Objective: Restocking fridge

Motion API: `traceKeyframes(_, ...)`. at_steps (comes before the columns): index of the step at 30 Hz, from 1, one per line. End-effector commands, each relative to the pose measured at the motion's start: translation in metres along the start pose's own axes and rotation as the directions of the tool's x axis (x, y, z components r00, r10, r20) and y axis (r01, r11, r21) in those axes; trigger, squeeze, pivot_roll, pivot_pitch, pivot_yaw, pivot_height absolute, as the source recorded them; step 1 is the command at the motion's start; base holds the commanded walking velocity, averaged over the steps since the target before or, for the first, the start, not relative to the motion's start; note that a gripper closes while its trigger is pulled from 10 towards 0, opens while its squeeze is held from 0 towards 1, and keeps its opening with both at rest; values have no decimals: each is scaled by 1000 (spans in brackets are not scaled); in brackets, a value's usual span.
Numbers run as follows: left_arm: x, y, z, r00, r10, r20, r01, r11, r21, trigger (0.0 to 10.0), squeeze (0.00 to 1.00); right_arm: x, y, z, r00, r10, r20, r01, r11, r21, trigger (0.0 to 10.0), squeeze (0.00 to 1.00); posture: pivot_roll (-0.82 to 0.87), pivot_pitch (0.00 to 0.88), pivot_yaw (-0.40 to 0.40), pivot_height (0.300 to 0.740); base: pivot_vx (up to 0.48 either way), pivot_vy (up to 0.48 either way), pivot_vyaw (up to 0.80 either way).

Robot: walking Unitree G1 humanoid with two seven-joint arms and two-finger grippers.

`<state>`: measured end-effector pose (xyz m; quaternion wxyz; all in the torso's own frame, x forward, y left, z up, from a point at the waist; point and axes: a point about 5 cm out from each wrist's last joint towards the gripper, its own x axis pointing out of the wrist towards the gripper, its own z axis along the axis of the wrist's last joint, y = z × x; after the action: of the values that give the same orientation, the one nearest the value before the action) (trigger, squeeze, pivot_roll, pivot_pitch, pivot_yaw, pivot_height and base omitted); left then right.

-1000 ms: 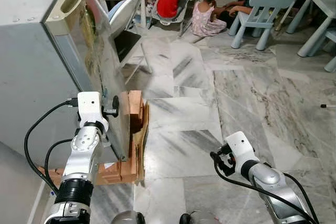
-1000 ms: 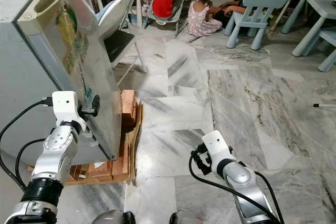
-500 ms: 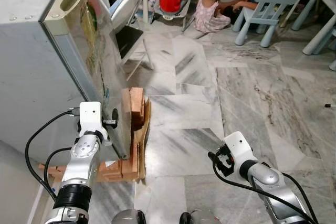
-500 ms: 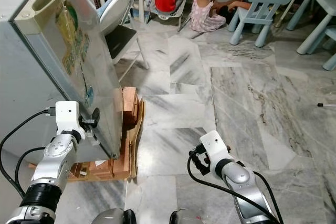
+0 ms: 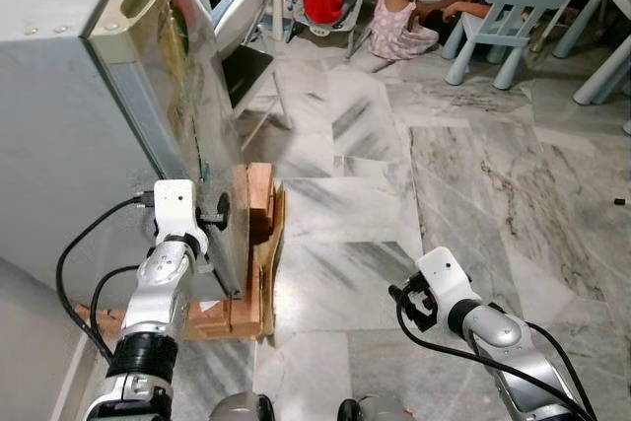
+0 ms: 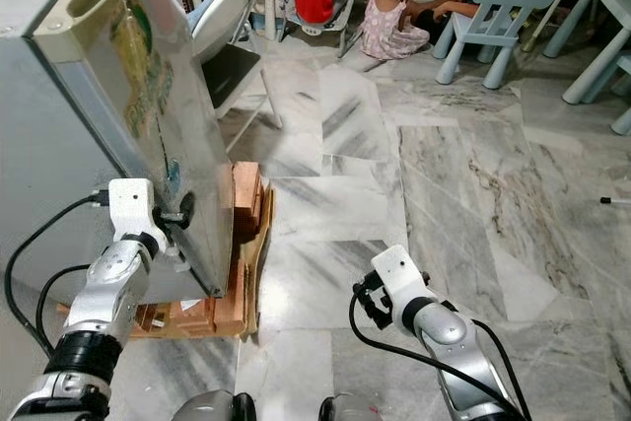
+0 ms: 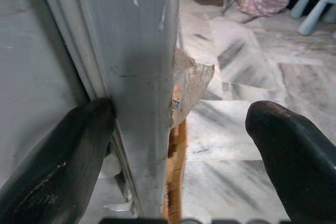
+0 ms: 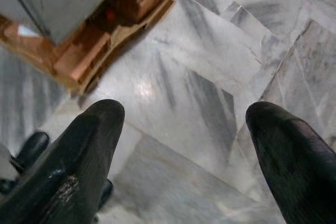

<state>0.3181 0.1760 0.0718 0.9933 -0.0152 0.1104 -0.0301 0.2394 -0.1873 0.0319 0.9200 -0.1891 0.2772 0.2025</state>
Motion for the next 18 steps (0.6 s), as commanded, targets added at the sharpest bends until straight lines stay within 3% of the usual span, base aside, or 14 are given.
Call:
traceKeyframes(1,10,-24,21,991,-113,70,110,993,49,10000,0,1,-4,-2,1000,-11,-18,10,1000,-24,10000,0,-44,62,-17,740,0,0,0)
traceKeyframes(6,27,-43,48,975,-189,115,178,979,105,10000,0,3,-7,-4,1000,-16,-25,16,999,-30,10000,0,-46,56,-20,740,0,0,0)
traceKeyframes(9,29,-69,69,939,-301,167,270,945,187,10000,0,4,-6,-4,1000,-11,-29,10,999,-37,10000,0,-46,55,-20,740,0,0,0)
traceKeyframes(10,20,-105,86,859,-469,207,393,862,320,10000,0,4,-5,-6,999,-4,-42,2,999,-47,10000,0,-46,51,-19,740,0,0,0)
traceKeyframes(11,20,-105,86,859,-469,207,393,862,320,10000,0,4,-5,-6,999,-4,-42,2,999,-47,10000,0,-46,51,-19,740,0,0,0)
traceKeyframes(13,6,-139,94,760,-614,212,527,774,351,10000,0,4,-5,-8,999,2,-51,-4,999,-53,10000,0,-42,52,-19,740,0,0,0)
traceKeyframes(15,-26,-197,99,588,-781,211,702,623,346,10000,0,6,-5,-11,998,13,-65,-16,999,-40,10000,0,-30,43,-15,740,0,0,0)
traceKeyframes(16,-41,-219,101,511,-831,221,756,557,345,10000,0,7,-4,-12,997,20,-70,-23,999,-37,10000,0,-35,41,-17,740,0,0,0)
traceKeyframes(17,-51,-233,104,458,-858,230,790,512,338,10000,0,8,-3,-12,997,26,-73,-29,999,-38,10000,0,-42,39,-14,740,0,0,0)
traceKeyframes(18,-56,-242,106,429,-872,234,810,487,328,10000,0,9,-3,-12,997,30,-72,-33,999,-42,10000,0,-42,39,-14,740,0,0,0)
